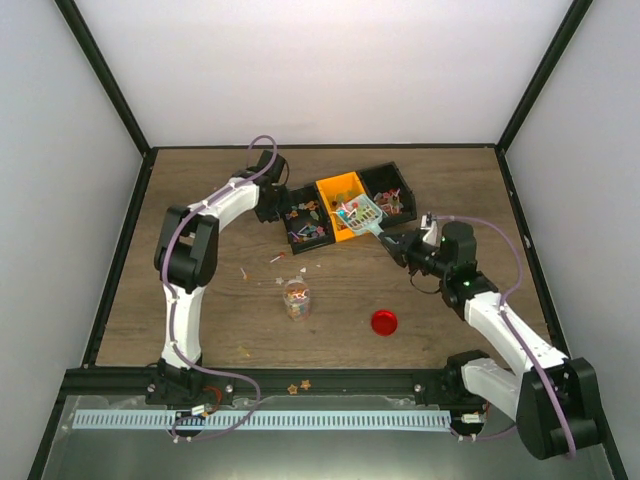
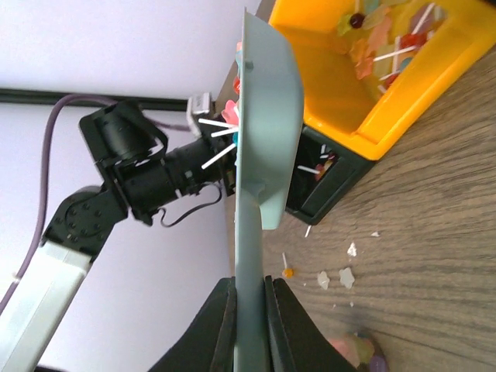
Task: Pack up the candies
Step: Scoop the fake candies from the storage box, then place the fake candies in the packing bottle.
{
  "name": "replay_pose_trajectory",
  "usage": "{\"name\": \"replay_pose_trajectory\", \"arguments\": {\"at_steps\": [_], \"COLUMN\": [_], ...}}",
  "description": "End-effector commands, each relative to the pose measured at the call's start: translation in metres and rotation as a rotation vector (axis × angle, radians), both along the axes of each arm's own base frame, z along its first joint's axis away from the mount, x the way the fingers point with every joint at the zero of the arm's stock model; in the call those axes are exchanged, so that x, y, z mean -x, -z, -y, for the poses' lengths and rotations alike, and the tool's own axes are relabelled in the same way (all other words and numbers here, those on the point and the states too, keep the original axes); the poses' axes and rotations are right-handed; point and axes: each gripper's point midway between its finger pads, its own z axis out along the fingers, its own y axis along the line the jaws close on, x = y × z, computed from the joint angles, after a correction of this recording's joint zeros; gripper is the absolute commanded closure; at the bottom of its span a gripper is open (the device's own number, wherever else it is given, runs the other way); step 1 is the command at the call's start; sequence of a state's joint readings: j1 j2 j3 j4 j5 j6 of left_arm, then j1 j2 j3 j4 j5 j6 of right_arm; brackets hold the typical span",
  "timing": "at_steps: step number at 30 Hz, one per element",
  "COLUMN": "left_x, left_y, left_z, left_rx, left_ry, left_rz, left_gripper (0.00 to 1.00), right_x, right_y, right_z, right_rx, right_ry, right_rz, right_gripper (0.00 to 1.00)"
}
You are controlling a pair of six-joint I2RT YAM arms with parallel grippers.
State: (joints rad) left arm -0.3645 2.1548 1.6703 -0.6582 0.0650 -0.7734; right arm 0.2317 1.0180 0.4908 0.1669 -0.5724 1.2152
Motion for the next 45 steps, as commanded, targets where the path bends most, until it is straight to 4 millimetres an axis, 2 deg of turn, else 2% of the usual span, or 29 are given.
{"name": "replay_pose_trajectory", "arguments": {"at_steps": [1, 7, 12, 16, 21, 27, 32, 45], "left_x": [0.012, 0.012, 0.011, 0.01, 0.007, 0.006, 0.002, 0.006], "left_y": [0.004, 0.001, -0.001, -0.006, -0.015, -0.021, -0.028, -0.024], "left_z": [-0.003, -0.004, -0.01, -0.012, -0.012, -0.013, -0.018, -0.02], "left_rx": [0.006, -0.002, -0.03, -0.031, -0.027, -0.033, -0.058, -0.066], "left_ry": [0.0, 0.002, -0.012, -0.031, -0.04, -0.042, -0.043, -0.044], "left_rz": [-0.034, -0.022, -0.018, -0.004, 0.015, 0.033, 0.064, 0.058], "left_gripper": [0.74, 0.73, 0.64, 0.59, 0.57, 0.56, 0.55, 0.55], "right_x": [0.012, 0.022, 0.036, 0.051, 0.079, 0.105, 0.112, 0.129], "right_y": [-0.028, -0.044, -0.049, -0.054, -0.06, -0.065, -0.059, -0.047], "right_z": [-0.01, -0.017, -0.028, -0.042, -0.06, -0.065, -0.066, -0.077], "right_rx": [-0.032, -0.017, 0.001, -0.003, -0.018, -0.024, 0.013, 0.156], "right_ry": [-0.106, -0.185, -0.25, -0.309, -0.445, -0.559, -0.599, -0.65], "right_rz": [0.115, 0.14, 0.14, 0.154, 0.19, 0.216, 0.211, 0.173], "right_gripper": [0.99, 0.99, 0.99, 0.99, 0.99, 0.99, 0.99, 0.99]}}
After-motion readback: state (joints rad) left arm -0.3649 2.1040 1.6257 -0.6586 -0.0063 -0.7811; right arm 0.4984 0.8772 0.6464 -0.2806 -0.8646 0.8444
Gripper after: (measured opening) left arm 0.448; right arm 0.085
